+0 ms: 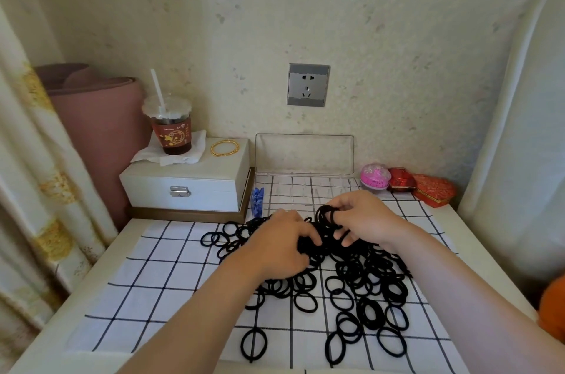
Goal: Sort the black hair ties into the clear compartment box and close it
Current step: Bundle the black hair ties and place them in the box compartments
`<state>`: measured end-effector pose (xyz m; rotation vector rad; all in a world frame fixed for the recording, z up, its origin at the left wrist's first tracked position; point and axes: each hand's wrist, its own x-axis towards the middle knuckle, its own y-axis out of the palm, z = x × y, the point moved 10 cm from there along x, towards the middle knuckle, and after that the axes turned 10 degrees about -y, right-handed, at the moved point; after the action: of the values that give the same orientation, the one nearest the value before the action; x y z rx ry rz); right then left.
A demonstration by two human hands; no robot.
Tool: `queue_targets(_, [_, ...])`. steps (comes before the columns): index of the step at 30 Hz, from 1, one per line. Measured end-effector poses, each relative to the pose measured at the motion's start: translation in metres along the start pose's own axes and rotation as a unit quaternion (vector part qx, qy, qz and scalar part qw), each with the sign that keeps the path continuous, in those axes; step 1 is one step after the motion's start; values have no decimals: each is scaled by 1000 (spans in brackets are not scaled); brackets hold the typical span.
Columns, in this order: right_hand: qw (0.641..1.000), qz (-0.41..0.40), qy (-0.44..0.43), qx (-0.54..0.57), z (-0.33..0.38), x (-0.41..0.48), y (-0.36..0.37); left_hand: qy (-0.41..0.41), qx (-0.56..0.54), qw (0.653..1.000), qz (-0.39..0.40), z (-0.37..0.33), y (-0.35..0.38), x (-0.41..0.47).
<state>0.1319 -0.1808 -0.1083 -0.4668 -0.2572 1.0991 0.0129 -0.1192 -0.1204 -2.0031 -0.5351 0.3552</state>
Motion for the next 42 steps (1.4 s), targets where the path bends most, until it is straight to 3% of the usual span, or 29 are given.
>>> queue_targets(3, [1000,11,7,-11,-5,0,-1,28,106,994,-30,-7,11,2])
queue_targets(6, [999,19,13,-34,-9,0,-1,-2,110,993,-52,2,7,9])
queue_targets(11, [995,43,12,-84,-11,-2,-4,-88,-95,990,-47,17,-21,11])
queue_targets(17, [994,52,-4,-95,-5,-2,-5,-238,-312,920,-28,50,-24,5])
queue_targets(22, [992,53,-49,105,24,-4,5,-249,-410,877,16,46,-10,6])
queue_targets(27, [997,52,-57,13,22,-2,17,-223,-539,807,98,31,1,7])
queue_targets(29, [997,49,-54,-29,16,1,15,-213,-555,794,127,29,3,6])
queue_targets(32, [996,63,-52,-40,10,2,19,-195,-557,789,172,24,3,1])
queue_targets(35, [999,27,-39,0,7,0,15,-181,-552,794,179,21,-3,-1])
queue_targets(42, [997,-35,-25,65,10,-1,1,-257,-490,833,7,56,-19,0])
